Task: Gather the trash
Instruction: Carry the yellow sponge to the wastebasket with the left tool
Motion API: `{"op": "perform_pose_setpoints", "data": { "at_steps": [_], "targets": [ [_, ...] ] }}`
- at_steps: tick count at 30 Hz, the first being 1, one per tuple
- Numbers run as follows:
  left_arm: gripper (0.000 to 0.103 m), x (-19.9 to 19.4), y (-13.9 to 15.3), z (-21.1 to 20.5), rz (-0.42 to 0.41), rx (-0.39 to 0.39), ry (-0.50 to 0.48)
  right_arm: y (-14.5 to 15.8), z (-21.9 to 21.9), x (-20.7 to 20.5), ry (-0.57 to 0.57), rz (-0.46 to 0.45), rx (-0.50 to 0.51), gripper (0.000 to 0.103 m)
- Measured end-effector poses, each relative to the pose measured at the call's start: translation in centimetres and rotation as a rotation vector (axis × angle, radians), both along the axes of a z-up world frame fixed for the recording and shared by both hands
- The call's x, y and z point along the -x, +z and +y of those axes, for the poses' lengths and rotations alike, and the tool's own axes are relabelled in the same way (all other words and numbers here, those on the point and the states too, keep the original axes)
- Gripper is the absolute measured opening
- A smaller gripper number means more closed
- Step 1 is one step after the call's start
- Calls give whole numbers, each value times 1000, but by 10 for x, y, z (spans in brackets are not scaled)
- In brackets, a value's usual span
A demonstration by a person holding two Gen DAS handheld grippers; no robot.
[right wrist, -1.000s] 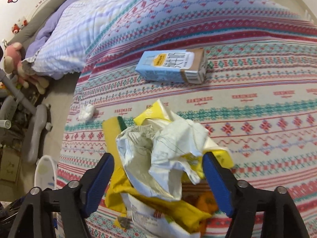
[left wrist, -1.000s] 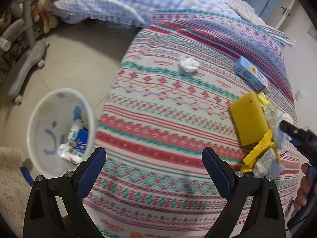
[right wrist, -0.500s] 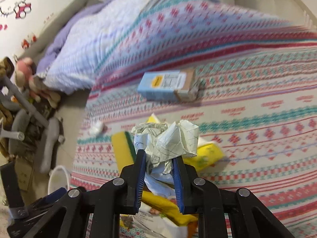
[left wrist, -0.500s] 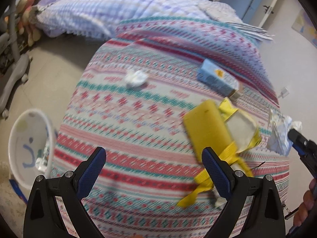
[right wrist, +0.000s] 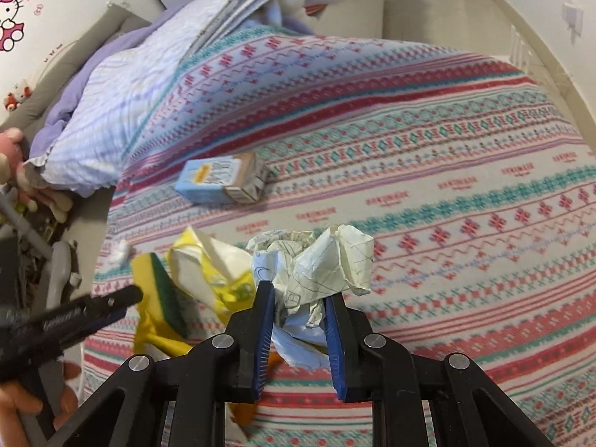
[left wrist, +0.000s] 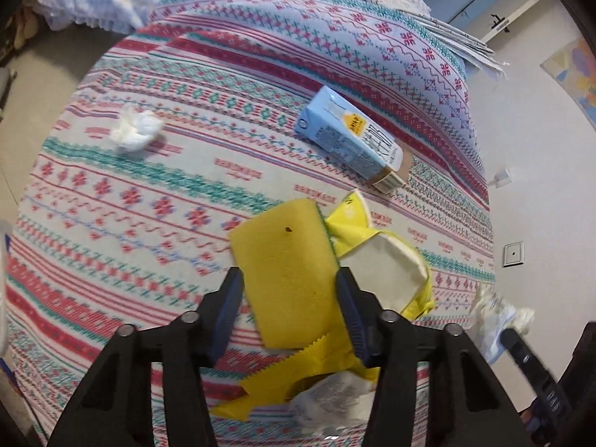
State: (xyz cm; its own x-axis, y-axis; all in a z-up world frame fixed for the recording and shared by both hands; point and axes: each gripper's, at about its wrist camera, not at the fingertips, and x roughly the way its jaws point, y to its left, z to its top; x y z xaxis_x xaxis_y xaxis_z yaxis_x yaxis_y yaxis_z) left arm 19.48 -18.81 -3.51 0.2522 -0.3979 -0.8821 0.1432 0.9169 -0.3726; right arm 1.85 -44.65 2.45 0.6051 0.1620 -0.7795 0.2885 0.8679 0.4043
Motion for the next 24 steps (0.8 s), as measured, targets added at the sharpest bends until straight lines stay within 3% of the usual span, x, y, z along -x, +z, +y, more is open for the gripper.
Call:
{"op": "perform_pose_setpoints", "data": {
  "at_steps": [6, 12, 18, 24],
  "targets": [
    [23, 1, 0, -26, -10, -52, -48, -9, -8, 4, -1, 30, -20, 24],
    [13, 6, 6, -35, -55, -90, -62, -11, -8, 7, 3, 37, -28, 24],
    [11, 10, 38, -13, -152, -78, -21, -5, -1, 10, 16, 26, -20, 24],
    [11, 18, 55, 15, -193, -74, -4, 5, 14, 8, 34, 9, -11, 24]
  ]
}}
